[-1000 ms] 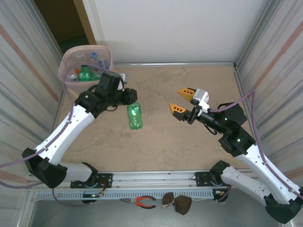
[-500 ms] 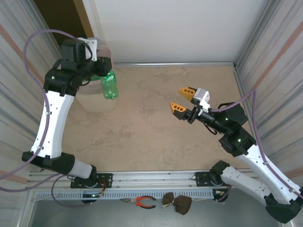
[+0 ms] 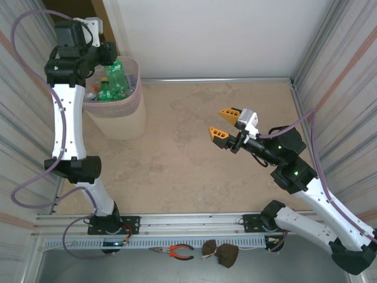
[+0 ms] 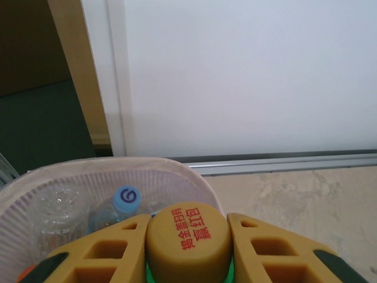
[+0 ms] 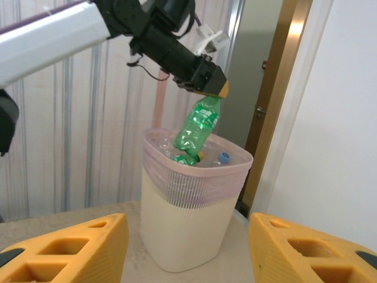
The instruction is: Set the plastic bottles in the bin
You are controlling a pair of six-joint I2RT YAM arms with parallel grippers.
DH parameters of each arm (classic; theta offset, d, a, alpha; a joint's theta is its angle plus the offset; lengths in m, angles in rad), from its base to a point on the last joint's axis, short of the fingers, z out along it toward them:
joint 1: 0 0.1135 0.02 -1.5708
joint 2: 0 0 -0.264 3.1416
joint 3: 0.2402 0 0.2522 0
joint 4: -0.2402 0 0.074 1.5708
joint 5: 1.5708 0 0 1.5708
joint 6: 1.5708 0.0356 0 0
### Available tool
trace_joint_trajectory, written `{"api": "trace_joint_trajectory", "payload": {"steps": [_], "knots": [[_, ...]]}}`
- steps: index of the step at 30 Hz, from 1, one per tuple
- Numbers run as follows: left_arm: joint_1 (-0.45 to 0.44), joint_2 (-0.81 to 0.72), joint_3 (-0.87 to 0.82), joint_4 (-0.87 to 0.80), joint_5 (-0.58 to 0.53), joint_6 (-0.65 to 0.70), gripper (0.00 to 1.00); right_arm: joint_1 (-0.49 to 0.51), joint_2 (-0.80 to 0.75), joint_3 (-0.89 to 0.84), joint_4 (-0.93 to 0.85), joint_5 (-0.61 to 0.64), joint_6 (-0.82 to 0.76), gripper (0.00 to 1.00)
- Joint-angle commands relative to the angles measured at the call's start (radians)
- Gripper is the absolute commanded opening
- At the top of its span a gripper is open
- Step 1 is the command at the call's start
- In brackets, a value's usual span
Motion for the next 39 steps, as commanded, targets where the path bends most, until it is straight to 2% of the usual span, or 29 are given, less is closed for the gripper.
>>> {"api": "trace_joint_trajectory", "payload": {"steps": [1, 13, 17, 20, 26, 30, 36, 39], "knots": [[0.02, 0.035, 0.028, 0.061, 0.046, 0.018, 0.06, 0.011, -0.001, 0.042, 0.0, 0.029, -0.024, 0.55], [0.035, 0.189, -0.003, 0.104, 0.206, -0.005, 0.02, 0.021, 0.009, 0.039, 0.009, 0.042, -0.03, 0.55], [0.036, 0.214, -0.036, 0.059, 0.223, -0.001, 0.03, 0.021, 0.008, 0.033, 0.009, 0.05, -0.033, 0.55], [0.035, 0.227, -0.064, 0.019, 0.209, 0.003, 0.07, 0.021, 0.012, 0.034, 0.01, 0.05, -0.037, 0.55], [0.036, 0.257, -0.093, -0.034, 0.169, 0.02, 0.19, 0.021, 0.014, 0.034, 0.008, 0.042, -0.033, 0.55], [0.035, 0.297, -0.095, -0.025, 0.16, 0.028, 0.31, 0.022, 0.003, 0.026, 0.008, 0.043, -0.027, 0.55], [0.035, 0.235, -0.091, 0.014, 0.139, 0.024, 0.63, 0.027, -0.019, 0.015, 0.007, 0.056, -0.021, 0.55], [0.037, 0.179, -0.1, 0.048, 0.144, 0.023, 0.73, 0.03, -0.022, 0.015, 0.005, 0.059, -0.022, 0.55]]}}
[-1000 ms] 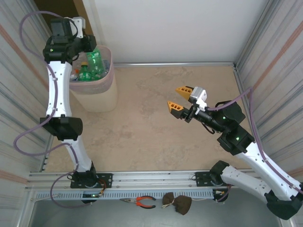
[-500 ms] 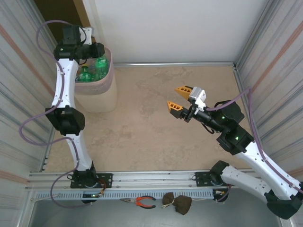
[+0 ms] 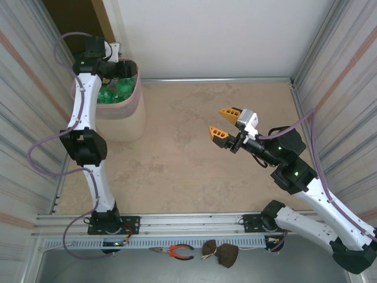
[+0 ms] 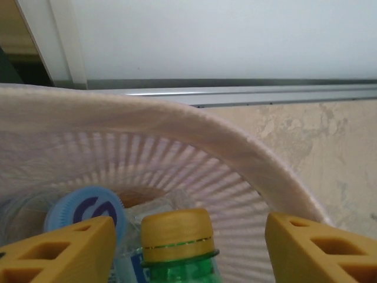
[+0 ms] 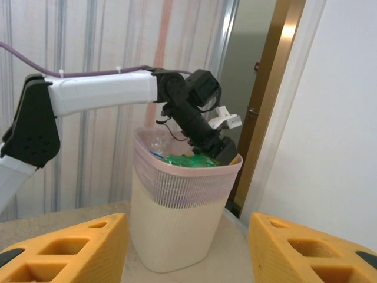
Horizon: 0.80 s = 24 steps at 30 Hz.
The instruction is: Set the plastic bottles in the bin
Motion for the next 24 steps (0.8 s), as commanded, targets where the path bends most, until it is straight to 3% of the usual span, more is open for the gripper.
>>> {"api": "trace_joint_trajectory", "payload": {"steps": [1, 5, 11, 19, 24], "knots": [[0.011, -0.092, -0.008, 0.015, -0.022, 0.011, 0.75, 0.01, -0.018, 0.013, 0.004, 0.015, 0.004, 0.55], [0.013, -0.156, -0.019, 0.012, -0.007, 0.01, 0.78, 0.012, -0.016, 0.01, 0.007, 0.017, 0.004, 0.55], [0.008, -0.275, -0.101, -0.008, 0.015, 0.014, 0.75, 0.014, -0.007, 0.012, 0.006, 0.025, 0.008, 0.56], [-0.054, -0.539, -0.377, 0.033, -0.06, 0.018, 0.77, 0.003, 0.017, 0.051, -0.101, 0.113, 0.001, 0.58], [-0.117, -0.727, -0.597, 0.082, -0.122, -0.02, 0.81, -0.088, 0.054, 0.093, -0.205, 0.208, 0.07, 0.66]]}}
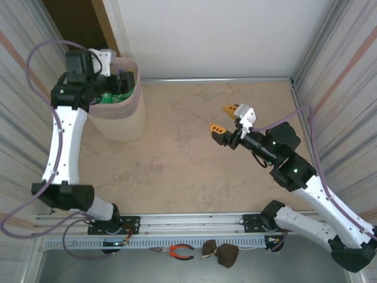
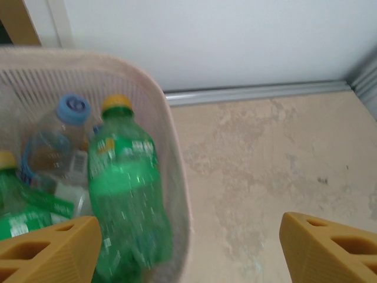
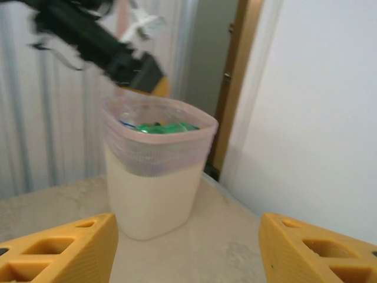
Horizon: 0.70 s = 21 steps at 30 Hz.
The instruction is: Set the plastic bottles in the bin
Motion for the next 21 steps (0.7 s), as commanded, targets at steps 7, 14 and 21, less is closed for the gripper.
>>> {"api": "trace_joint_trajectory", "payload": {"steps": [7, 14, 21], "knots": [[-0.098, -0.329, -0.413, 0.121, -0.144, -0.099, 0.95, -0.259, 0.025, 0.018, -0.17, 0.078, 0.166, 0.83], [-0.104, -0.493, -0.763, 0.216, -0.236, -0.203, 0.99, -0.392, 0.023, -0.092, -0.202, 0.131, 0.206, 0.99], [-0.105, -0.586, -1.11, 0.417, -0.452, -0.275, 0.99, -0.506, 0.013, -0.283, -0.113, 0.217, 0.236, 0.99]]}}
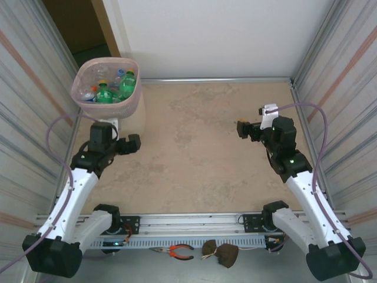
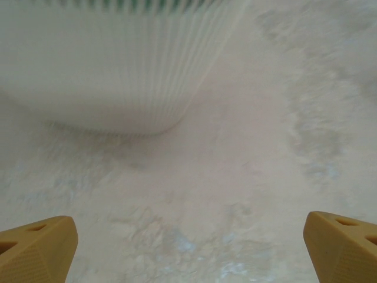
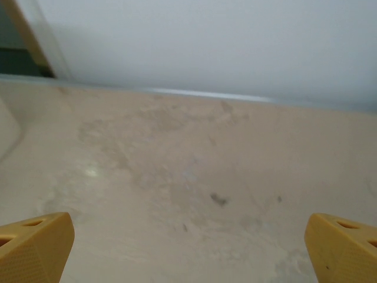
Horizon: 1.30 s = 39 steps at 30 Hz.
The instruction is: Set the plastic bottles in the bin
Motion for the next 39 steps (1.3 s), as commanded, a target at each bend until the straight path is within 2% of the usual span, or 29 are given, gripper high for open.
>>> {"api": "trace_joint_trajectory", "payload": {"steps": [1, 3, 7, 12, 15, 17, 22, 25, 31, 38, 39], "knots": [[-0.005, -0.031, -0.101, 0.141, -0.183, -0.072, 0.99, -0.056, -0.013, -0.094, 0.082, 0.071, 0.034, 0.99], [-0.004, -0.028, -0.164, 0.194, -0.251, -0.075, 0.99, -0.099, 0.002, -0.164, 0.148, 0.08, 0.041, 0.99], [-0.004, -0.01, -0.277, 0.375, -0.299, 0.013, 0.99, -0.201, 0.08, -0.289, 0.297, 0.076, 0.082, 0.99], [0.024, 0.07, -0.287, 0.53, -0.269, 0.156, 0.99, -0.276, 0.216, -0.351, 0.458, 0.096, 0.087, 1.0], [0.035, 0.153, -0.346, 0.741, -0.252, 0.273, 0.99, -0.284, 0.3, -0.365, 0.579, 0.099, 0.076, 1.0], [0.057, 0.209, -0.371, 0.854, -0.247, 0.297, 0.99, -0.284, 0.353, -0.365, 0.638, 0.092, 0.071, 1.0], [0.175, 0.306, -0.421, 1.073, -0.078, 0.273, 0.99, -0.286, 0.465, -0.392, 0.826, 0.054, 0.06, 0.99], [0.215, 0.333, -0.449, 1.193, 0.015, 0.272, 0.99, -0.287, 0.516, -0.395, 0.895, 0.022, 0.058, 0.99], [0.231, 0.463, -0.431, 1.344, 0.157, 0.281, 0.99, -0.292, 0.594, -0.405, 1.005, -0.03, 0.037, 0.99], [0.232, 0.607, -0.375, 1.368, 0.286, 0.333, 0.99, -0.294, 0.706, -0.403, 1.095, -0.087, 0.018, 0.99], [0.231, 0.617, -0.379, 1.382, 0.295, 0.337, 0.99, -0.295, 0.699, -0.39, 1.057, -0.089, 0.018, 0.99]]}}
